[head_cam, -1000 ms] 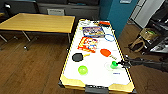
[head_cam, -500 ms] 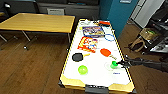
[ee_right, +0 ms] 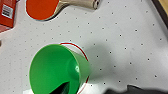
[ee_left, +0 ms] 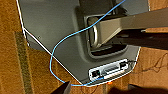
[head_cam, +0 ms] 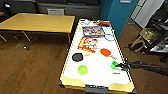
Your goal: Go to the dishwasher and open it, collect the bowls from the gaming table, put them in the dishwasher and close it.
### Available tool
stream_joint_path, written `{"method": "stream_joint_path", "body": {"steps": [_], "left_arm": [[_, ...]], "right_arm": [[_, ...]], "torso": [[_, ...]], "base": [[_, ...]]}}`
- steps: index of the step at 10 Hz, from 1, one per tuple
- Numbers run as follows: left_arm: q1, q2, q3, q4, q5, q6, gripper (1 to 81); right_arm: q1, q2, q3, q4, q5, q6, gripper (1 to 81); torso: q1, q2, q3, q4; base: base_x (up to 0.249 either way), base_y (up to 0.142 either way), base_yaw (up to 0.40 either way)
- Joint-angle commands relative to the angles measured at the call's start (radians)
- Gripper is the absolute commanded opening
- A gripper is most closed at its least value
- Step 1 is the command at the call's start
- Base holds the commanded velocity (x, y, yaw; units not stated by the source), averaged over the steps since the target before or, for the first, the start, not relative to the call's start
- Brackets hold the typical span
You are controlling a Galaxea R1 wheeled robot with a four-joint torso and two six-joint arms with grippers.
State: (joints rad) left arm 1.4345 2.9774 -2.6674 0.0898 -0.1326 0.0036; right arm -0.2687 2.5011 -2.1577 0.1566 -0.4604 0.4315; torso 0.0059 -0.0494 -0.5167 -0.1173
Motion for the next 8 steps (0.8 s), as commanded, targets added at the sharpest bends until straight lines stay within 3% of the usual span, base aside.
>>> {"method": "stream_joint_path", "body": {"steps": [1, 3, 4, 6, 8], "left_arm": [[0.011, -0.003, 0.000, -0.005, 0.077, 0.004, 81.1], [0.011, -0.001, 0.000, -0.004, 0.077, 0.004, 81.1], [0.011, -0.003, 0.000, -0.004, 0.077, 0.004, 81.1], [0.011, -0.003, 0.001, -0.004, 0.077, 0.004, 81.1], [0.011, -0.001, 0.004, -0.004, 0.077, 0.004, 81.1]], "right_arm": [[0.092, -0.052, 0.027, 0.023, -0.003, 0.001, 81.1], [0.067, -0.072, 0.044, 0.023, 0.019, -0.002, 81.1], [0.059, -0.083, 0.061, 0.023, 0.020, -0.010, 1.0], [0.053, -0.143, 0.147, 0.023, 0.077, 0.003, 1.0], [0.103, -0.213, 0.229, 0.044, 0.059, 0.006, 1.0]], "torso": [[0.000, 0.000, 0.000, 0.000], [0.000, 0.000, 0.000, 0.000], [0.000, 0.000, 0.000, 0.000], [0.000, 0.000, 0.000, 0.000], [0.000, 0.000, 0.000, 0.000]], "base": [[0.000, 0.000, 0.000], [0.000, 0.000, 0.000], [0.000, 0.000, 0.000], [0.000, 0.000, 0.000], [0.000, 0.000, 0.000]]}}
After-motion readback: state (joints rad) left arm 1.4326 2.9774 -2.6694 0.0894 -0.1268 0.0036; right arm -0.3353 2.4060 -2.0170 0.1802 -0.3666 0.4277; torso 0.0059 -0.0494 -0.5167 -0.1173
